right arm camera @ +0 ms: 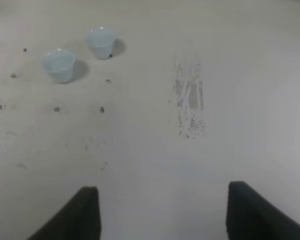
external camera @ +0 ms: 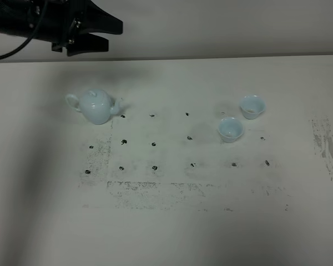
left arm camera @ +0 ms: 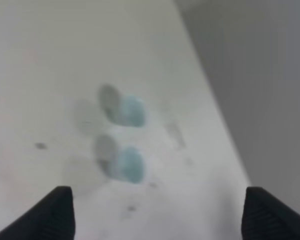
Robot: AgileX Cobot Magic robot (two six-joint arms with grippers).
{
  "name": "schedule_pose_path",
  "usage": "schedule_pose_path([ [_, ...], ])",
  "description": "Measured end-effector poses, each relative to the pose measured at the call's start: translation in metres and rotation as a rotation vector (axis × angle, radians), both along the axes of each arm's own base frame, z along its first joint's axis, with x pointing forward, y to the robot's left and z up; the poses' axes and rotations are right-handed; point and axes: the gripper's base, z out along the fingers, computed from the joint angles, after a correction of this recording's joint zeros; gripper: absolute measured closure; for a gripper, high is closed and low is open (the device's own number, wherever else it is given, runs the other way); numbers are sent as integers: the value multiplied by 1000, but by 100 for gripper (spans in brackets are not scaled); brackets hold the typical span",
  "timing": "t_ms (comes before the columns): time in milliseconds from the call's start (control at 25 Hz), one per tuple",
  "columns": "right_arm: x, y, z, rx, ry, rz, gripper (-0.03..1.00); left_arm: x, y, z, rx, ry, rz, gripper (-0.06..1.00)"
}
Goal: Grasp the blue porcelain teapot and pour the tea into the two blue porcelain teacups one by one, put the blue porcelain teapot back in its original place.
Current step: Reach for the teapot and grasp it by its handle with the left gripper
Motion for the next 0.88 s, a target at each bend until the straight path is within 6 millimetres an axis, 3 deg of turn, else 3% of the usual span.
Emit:
schedule_pose_path([
  [160, 0, 0, 0, 0, 0, 0, 45, 7, 26, 21, 148, -21, 78, 88],
  [280, 0, 0, 0, 0, 0, 0, 45, 7, 44, 24, 279, -8, 122, 88],
  [560, 0, 0, 0, 0, 0, 0, 45, 5, 69, 11, 524, 75, 198, 88],
  [880, 0, 0, 0, 1, 0, 0, 45, 9, 82, -6, 652, 139, 247, 88],
])
